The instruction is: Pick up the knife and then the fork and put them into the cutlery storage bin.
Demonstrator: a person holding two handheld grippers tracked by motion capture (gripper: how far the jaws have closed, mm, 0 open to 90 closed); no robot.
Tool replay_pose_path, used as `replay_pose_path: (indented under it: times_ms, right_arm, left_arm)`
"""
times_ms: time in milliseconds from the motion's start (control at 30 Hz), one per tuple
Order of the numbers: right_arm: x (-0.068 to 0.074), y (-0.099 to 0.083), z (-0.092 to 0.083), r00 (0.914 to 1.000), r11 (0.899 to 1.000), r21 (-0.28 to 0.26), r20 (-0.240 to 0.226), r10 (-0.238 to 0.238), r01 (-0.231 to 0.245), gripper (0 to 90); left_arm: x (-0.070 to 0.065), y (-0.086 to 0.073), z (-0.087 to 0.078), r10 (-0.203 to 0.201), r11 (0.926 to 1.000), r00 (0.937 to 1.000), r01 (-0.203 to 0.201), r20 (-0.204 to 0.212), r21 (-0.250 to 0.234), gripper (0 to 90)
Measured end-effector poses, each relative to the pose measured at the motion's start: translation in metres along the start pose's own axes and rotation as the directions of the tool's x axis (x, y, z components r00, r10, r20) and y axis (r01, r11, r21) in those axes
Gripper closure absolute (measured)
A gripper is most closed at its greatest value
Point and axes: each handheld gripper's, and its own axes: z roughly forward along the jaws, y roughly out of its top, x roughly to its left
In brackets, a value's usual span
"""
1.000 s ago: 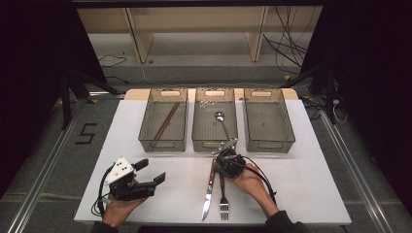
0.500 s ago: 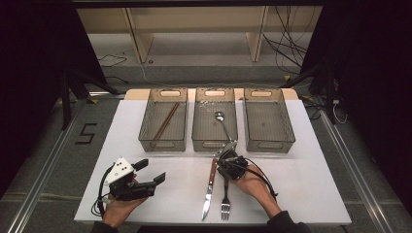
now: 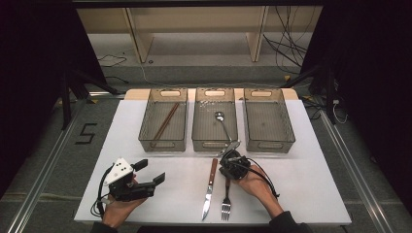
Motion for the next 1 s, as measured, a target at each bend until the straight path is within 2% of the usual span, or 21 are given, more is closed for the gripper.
replay_pose_path:
  times_ms: [233, 600, 767, 800, 1000]
  right_arm:
    - [-0.004, -0.005, -0.003, 0.9997, 1.000, 0.004, 0.000, 0.025, -0.025, 90.0]
    - [-0.007, -0.009, -0.007, 0.9997, 1.000, 0.021, 0.013, 0.020, -0.020, 90.0]
    - [-0.008, -0.009, -0.009, 0.9994, 1.000, 0.029, 0.033, 0.009, -0.010, 90.0]
    - [-0.008, -0.009, -0.010, 0.9992, 1.000, 0.023, 0.039, 0.004, -0.005, 90.0]
    - [-0.003, 0.005, -0.019, 0.9998, 0.999, -0.047, 0.007, -0.019, 0.019, 90.0]
  left_arm:
    - [0.000, 0.000, 0.001, 0.002, 1.0000, 1.0000, -0.002, -0.001, 0.003, 17.8]
    - [-0.001, 0.000, 0.001, 0.012, 0.9999, 0.9999, -0.012, -0.002, 0.006, 17.7]
    - [-0.001, 0.000, 0.000, 0.007, 1.0000, 1.0000, -0.007, -0.003, 0.007, 17.8]
    - [-0.001, 0.000, 0.000, 0.007, 1.0000, 1.0000, -0.007, -0.002, 0.004, 17.8]
    - [-0.001, 0.000, 0.000, 0.009, 0.9999, 1.0000, -0.009, -0.003, 0.006, 17.8]
